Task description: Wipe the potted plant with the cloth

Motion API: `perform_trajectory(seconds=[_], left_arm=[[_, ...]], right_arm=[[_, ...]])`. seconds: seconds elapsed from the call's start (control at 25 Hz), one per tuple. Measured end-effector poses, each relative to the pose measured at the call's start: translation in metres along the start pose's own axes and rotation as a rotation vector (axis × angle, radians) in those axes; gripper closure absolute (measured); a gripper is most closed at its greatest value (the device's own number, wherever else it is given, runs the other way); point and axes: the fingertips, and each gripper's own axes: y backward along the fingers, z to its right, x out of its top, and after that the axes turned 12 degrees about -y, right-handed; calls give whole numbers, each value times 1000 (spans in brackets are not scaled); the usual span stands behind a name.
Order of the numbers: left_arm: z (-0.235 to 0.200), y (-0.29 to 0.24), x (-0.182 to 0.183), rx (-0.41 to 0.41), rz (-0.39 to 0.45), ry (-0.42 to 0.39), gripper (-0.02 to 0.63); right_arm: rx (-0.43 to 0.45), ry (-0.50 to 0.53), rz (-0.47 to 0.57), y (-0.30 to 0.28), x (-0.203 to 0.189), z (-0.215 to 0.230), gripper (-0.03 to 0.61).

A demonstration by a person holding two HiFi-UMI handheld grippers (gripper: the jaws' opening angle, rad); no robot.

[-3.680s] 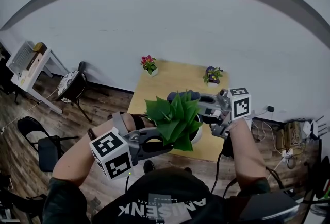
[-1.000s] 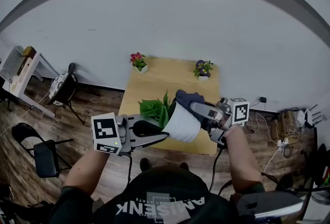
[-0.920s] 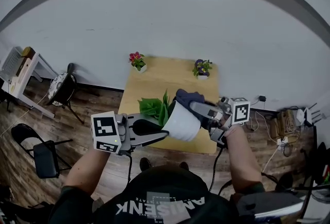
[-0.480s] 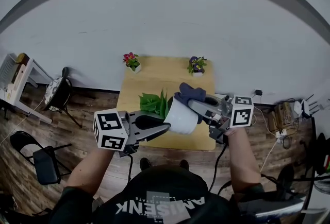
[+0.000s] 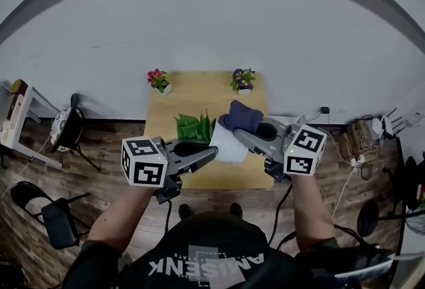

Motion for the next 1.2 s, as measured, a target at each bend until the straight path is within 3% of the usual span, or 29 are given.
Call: perform_trajectory(seconds=[0.2, 0.44, 0.76, 1.2], left_arm=[[-12, -4, 0, 14, 15, 101, 595], [-27, -8, 1, 49, 15, 167, 598], [-54, -7, 6, 83, 50, 256, 600], [-56, -8, 15, 92, 77, 280, 603]], right_arm=[[-59, 110, -28, 0, -7, -8, 534], [-116, 236, -83, -3, -17, -15, 535], [-180, 451, -235, -17, -42, -18, 534], [-168, 467, -284, -33, -76, -32, 535]])
